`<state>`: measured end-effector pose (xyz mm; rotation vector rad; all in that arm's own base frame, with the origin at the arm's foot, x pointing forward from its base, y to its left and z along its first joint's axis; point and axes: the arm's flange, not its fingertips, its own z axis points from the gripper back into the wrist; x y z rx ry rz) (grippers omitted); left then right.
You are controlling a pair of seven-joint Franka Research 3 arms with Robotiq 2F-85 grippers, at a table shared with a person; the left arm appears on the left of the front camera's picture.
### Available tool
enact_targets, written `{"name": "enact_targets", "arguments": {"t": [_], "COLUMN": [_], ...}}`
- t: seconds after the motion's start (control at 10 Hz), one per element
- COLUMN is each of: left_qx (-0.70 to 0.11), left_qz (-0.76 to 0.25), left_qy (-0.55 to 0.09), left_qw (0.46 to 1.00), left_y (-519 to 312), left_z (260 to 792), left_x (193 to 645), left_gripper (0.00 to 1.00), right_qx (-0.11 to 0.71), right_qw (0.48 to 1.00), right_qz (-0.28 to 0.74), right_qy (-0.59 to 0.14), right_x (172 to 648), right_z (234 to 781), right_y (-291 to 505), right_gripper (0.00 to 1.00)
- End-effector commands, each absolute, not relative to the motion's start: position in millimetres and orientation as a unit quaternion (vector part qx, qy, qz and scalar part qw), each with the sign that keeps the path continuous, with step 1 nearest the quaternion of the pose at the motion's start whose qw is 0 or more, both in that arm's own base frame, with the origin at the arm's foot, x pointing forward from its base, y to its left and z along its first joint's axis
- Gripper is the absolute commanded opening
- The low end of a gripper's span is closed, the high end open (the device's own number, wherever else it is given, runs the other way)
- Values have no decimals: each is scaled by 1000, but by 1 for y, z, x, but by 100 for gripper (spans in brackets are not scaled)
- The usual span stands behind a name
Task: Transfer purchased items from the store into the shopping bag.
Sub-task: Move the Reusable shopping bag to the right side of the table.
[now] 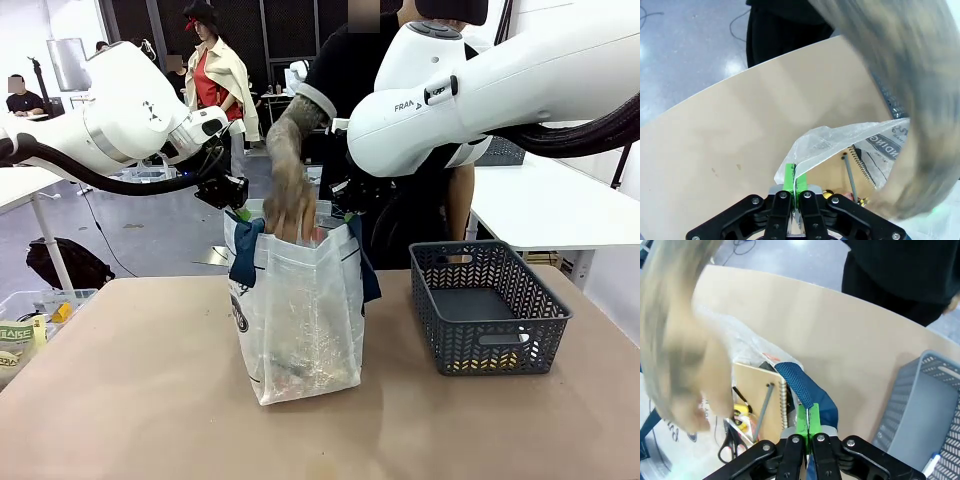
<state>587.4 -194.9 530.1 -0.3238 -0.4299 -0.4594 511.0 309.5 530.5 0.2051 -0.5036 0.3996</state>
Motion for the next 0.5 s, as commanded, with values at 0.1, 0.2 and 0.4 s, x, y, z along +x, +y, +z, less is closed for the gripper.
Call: {"name": "enact_targets", "arguments": {"t": [0.1,0.2,0.4], "left_qx": [-156,-156,-156], "left_qz": [-217,-217,-217], "left_qy": [-209,-209,-209], "left_qw": [941,941,941], "left_y": [-191,-191,-191], "left_z": [531,531,531], "left_x": [586,586,586], "left_gripper": [0,0,0], "right_qx": [101,101,101], "right_qw": [944,944,944], "right_qz": [192,192,192], "right_qy": [-248,-248,-248], "right_x": [512,512,512], "right_z": [532,532,532], "right_y": [307,307,307], "right_gripper": [0,0,0]}}
